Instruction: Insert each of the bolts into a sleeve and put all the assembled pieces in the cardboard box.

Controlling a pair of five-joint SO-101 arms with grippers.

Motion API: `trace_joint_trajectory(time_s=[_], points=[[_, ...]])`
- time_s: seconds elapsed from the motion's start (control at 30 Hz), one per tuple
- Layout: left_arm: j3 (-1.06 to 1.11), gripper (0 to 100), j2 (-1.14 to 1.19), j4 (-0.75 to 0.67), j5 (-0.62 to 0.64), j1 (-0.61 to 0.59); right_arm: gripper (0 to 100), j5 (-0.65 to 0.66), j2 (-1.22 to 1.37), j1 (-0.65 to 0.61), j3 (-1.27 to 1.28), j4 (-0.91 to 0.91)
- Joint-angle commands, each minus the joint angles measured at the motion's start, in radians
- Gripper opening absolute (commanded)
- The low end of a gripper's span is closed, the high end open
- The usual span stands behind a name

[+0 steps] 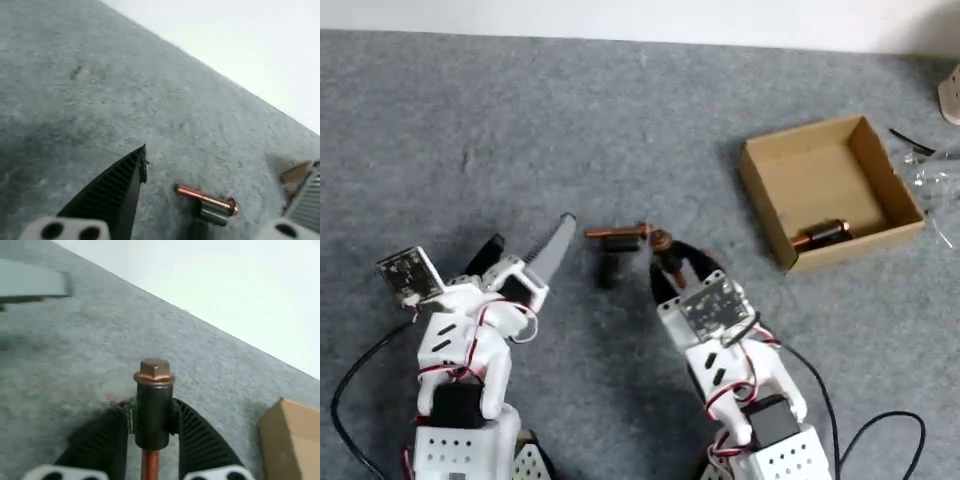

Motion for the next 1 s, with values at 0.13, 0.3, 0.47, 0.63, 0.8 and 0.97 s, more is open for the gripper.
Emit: trace_joint_trajectory(time_s=[0.13, 0.3, 0.47, 0.63, 0.8, 0.97], points=[[0.027, 37, -0.002, -0.014, -0.114, -0.03, 0.5, 0.005, -0.005, 0.2, 0.114, -0.033], [0.027, 12, -0.005, -0.02, -0.219, -0.035, 0.5, 0.005, -0.004, 0.286, 0.114, -0.002], [0.027, 3, -0.002, -0.014, -0.325, -0.036, 0.5, 0.005, -0.005, 0.289, 0.114, 0.019], [0.027, 1, -0.002, -0.012, -0.331, -0.036, 0.5, 0.005, -0.005, 0.289, 0.114, 0.035], [0.027, 1, -0.002, 0.021, -0.331, -0.036, 0.5, 0.005, -0.005, 0.289, 0.114, 0.039], [0.027, 1, -0.004, 0.021, -0.333, -0.064, 0.5, 0.006, -0.007, 0.329, 0.114, 0.041]])
